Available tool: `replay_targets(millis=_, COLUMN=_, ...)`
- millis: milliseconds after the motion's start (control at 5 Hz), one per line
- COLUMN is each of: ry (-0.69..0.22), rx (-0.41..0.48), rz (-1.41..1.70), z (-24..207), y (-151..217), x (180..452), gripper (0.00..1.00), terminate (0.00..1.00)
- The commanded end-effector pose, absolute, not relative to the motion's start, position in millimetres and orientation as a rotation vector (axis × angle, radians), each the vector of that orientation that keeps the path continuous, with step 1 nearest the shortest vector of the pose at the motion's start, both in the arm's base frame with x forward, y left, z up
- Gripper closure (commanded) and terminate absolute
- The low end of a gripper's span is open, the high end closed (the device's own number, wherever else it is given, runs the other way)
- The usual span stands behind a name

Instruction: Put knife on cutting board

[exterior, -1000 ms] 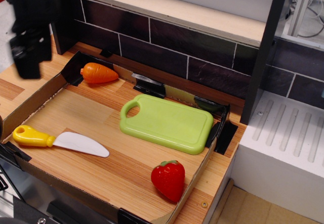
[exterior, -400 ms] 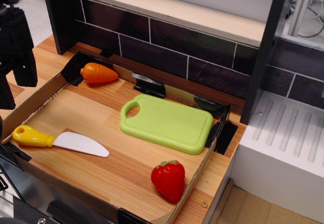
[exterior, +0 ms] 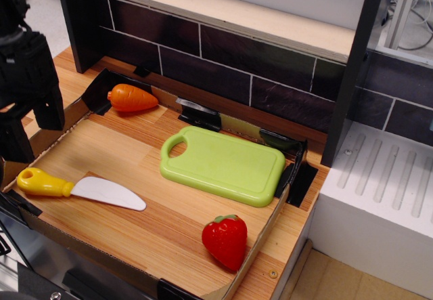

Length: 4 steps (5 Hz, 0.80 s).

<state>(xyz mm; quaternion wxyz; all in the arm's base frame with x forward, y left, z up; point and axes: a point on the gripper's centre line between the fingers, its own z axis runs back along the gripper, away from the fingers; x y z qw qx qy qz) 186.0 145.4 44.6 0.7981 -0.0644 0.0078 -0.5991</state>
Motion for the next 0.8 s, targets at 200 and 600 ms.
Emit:
replay_targets(millis=200, ry=0.007, rx=-0.061, rz=-1.327, z=15.2, y=138.5, x=188.2, gripper=0.00, terminate=0.00)
replay_targets(millis=600, ry=0.009, rx=-0.050, rz=-1.279, z=-0.2, y=133.1, x=197.7, gripper=1.00, terminate=0.00)
